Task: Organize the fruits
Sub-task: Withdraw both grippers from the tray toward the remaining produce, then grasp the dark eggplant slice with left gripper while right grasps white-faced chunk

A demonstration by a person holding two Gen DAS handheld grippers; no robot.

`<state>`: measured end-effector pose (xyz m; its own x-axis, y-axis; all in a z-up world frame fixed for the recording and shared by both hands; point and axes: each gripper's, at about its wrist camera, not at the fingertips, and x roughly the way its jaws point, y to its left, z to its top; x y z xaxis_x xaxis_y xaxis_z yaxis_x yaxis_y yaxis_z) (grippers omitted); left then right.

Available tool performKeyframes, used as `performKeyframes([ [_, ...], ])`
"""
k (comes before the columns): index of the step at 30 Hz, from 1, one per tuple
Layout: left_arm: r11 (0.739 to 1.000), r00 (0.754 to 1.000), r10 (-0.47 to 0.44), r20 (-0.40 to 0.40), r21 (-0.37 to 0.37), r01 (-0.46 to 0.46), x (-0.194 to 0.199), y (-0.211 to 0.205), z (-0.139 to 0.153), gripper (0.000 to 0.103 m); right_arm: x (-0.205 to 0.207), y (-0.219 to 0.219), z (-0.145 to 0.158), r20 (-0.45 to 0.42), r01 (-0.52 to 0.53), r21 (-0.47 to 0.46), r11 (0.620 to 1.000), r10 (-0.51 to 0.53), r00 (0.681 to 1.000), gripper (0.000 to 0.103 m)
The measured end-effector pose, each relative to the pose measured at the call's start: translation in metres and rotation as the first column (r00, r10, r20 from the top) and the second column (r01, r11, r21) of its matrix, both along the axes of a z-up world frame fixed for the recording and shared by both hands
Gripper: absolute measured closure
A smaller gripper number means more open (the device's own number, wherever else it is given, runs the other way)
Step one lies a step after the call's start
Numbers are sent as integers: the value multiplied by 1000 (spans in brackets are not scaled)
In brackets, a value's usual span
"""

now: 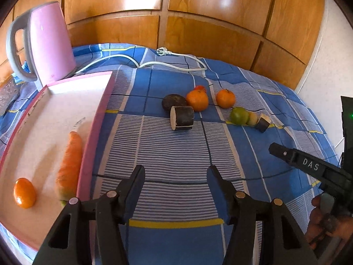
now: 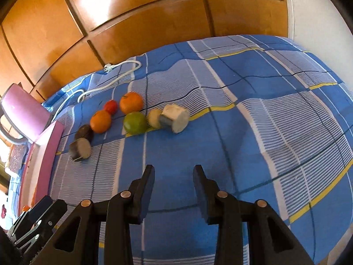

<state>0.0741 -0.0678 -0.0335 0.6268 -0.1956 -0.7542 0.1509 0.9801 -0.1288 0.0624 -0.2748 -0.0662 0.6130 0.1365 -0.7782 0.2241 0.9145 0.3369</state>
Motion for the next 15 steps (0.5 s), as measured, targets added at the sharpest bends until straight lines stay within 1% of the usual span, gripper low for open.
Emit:
performKeyframes([
  [6, 1000, 1000, -3, -5, 4, 3, 11, -6, -4, 38, 17, -12, 3, 13, 7, -9, 1000, -6, 1000, 67],
  [9, 1000, 1000, 2, -8, 4, -2, 17, -8, -6, 38, 26, -15, 3, 10, 5, -3, 1000, -5, 1000, 67],
  [13, 1000, 1000, 5, -12, 1, -5, 28, -11, -8, 38, 37, -15, 3, 12, -13, -42, 999, 13, 1000, 66],
  [15, 1000, 1000, 2, -9, -5, -2, 34, -13, -7, 38, 44, -14, 1, 6, -40, -52, 998, 40, 999, 65],
])
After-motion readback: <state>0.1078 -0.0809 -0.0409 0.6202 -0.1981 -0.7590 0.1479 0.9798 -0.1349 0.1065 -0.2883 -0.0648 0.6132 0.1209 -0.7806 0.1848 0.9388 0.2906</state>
